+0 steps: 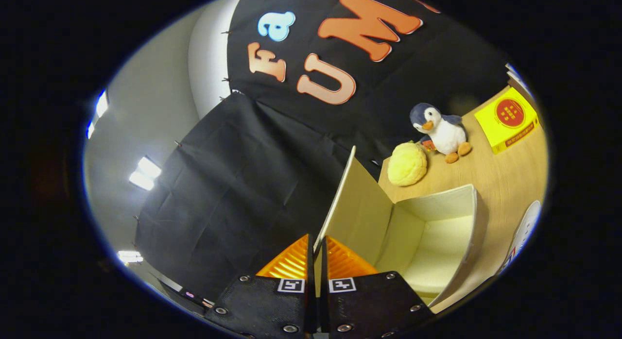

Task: Open the storage box then place both shoes into the box .Put the left shoe in first, then the right shoe, with the right side of both shoes facing outward in a uniform manner.

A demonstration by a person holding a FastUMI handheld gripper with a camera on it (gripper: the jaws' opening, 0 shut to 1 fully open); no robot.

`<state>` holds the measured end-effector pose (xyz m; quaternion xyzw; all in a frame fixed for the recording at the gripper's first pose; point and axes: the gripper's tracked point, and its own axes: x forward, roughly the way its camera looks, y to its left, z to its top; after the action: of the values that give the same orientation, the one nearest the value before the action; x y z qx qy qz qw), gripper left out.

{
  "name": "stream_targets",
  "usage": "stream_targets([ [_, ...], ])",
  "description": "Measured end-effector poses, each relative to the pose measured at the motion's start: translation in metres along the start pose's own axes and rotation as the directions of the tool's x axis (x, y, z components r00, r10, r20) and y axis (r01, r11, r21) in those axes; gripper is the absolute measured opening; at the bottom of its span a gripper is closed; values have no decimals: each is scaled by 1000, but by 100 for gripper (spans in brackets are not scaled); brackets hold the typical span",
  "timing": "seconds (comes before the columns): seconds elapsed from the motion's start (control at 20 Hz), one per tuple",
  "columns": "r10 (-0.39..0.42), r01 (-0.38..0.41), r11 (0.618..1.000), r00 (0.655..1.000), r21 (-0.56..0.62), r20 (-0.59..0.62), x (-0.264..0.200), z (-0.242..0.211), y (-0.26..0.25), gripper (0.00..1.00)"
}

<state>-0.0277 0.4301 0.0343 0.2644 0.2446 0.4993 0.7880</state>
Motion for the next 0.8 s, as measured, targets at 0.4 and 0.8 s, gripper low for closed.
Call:
stream_targets([
  [0.4,-43,42,995,999,-88,-2,44,-20,24,10],
  [0.8,-168,155,960,985,-232,-35,53,-50,9,98],
])
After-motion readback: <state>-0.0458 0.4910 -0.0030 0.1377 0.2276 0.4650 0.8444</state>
